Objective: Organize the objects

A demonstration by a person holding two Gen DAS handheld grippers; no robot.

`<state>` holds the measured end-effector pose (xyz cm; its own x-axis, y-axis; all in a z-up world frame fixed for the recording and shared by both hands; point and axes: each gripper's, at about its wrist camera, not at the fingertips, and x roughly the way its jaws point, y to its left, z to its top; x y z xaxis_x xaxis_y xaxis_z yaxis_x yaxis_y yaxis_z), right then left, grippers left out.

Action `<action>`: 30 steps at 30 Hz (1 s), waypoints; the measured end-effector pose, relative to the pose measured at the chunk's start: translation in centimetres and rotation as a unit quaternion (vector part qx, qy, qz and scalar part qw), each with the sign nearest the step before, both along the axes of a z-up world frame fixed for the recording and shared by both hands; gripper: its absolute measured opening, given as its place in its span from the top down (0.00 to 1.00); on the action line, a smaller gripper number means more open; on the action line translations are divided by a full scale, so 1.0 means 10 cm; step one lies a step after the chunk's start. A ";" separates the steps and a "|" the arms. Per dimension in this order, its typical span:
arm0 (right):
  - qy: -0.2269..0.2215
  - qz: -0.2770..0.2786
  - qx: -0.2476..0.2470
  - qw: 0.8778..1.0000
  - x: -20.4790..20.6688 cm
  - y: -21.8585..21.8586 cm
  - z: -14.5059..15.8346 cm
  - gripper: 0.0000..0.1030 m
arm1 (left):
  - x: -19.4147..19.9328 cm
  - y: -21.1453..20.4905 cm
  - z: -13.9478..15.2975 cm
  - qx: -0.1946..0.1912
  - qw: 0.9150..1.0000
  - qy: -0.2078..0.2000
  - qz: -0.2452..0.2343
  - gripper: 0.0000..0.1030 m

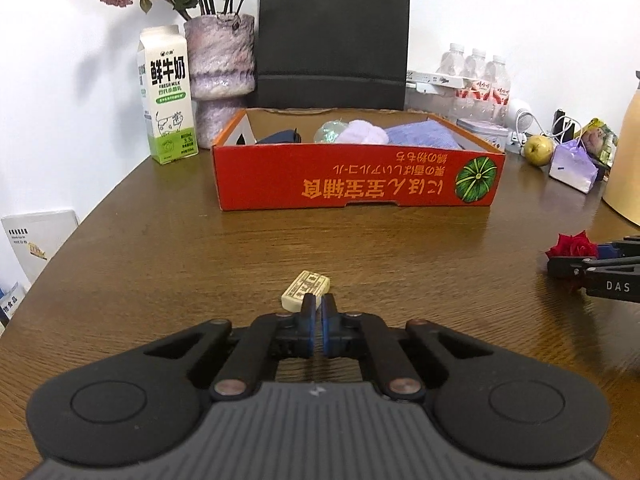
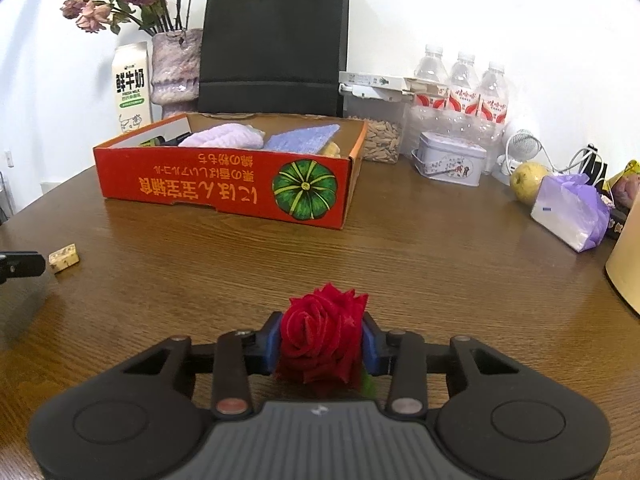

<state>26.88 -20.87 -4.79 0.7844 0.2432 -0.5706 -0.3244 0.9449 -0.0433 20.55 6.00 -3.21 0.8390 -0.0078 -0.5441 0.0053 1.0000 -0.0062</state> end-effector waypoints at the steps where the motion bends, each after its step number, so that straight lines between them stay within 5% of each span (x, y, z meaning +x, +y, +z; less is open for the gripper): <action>1: -0.003 0.000 -0.001 1.000 -0.02 0.01 0.00 0.64 | -0.02 0.00 0.01 0.000 1.000 -0.003 -0.001 0.96; 14: -0.070 0.011 0.000 0.997 -0.38 0.11 0.12 0.65 | -0.28 -0.11 0.13 -0.010 0.999 -0.043 -0.016 0.96; 30: -0.099 0.078 0.032 0.991 -0.85 0.58 0.26 0.65 | -0.49 -0.38 0.19 -0.023 0.997 -0.067 -0.011 0.96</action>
<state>18.38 -15.06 -2.19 0.8290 0.4022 -0.3885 -0.4588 0.8864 -0.0614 15.61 2.25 -1.35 0.9037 -0.0500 -0.4253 0.0320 0.9983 -0.0493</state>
